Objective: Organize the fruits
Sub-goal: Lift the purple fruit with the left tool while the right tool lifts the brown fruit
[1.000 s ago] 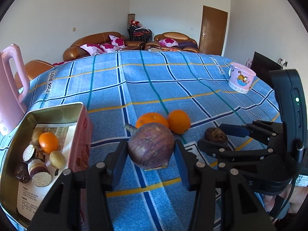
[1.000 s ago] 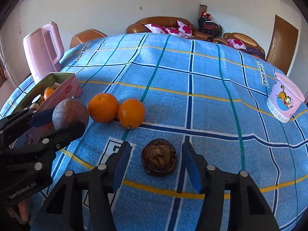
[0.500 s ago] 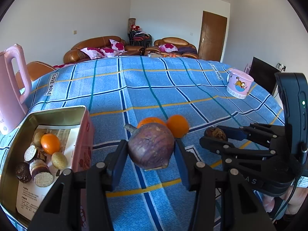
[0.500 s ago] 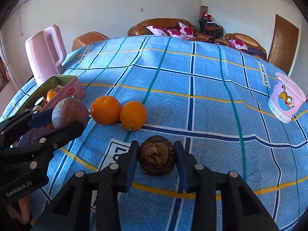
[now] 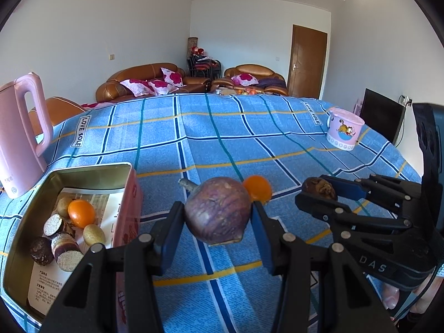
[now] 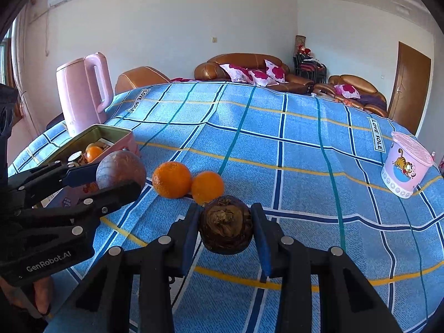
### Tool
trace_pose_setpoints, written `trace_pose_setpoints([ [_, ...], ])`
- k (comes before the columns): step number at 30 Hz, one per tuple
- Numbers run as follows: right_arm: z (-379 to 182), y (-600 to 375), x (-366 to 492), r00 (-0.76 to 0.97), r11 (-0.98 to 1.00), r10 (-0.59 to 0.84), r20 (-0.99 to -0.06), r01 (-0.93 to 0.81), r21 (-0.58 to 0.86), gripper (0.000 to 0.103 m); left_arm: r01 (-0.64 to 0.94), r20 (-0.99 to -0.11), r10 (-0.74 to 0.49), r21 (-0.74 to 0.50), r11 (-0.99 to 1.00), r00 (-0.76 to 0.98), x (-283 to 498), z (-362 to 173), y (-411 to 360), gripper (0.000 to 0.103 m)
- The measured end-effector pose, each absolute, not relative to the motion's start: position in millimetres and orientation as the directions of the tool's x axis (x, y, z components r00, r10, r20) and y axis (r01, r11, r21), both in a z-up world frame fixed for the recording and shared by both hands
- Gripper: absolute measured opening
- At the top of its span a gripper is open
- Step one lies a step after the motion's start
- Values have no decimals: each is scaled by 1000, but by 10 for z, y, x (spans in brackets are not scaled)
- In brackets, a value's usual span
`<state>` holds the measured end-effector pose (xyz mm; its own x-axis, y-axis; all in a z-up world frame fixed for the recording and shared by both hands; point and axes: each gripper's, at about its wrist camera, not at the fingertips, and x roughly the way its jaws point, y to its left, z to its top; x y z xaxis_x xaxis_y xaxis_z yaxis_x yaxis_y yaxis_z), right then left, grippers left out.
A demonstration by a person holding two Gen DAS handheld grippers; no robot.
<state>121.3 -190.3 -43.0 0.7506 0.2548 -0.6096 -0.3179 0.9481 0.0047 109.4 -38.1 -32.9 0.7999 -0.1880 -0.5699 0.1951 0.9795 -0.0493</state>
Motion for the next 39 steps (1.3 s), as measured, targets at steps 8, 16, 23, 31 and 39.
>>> trace_pose_setpoints([
  [8,-382,-1945,1134,783,950,262,-565,-313,6,40,182,-538,-171,-32,983,826,1026,-292,-378,50],
  [16,-328,-1967,1053,812,950,269,-518,-313,3,40,170,-508,-156,-18,985,847,966,-250,-376,50],
  [23,-292,-1991,995,832,949,275,-482,-314,1,40,162,-489,-150,-17,987,859,935,-231,-371,50],
  [31,-253,-2026,908,854,950,278,-439,-311,-2,40,151,-457,-139,-12,989,879,873,-199,-363,50],
  [39,-228,-2051,850,869,951,281,-408,-309,-3,40,148,-428,-138,-9,989,893,817,-172,-352,50],
])
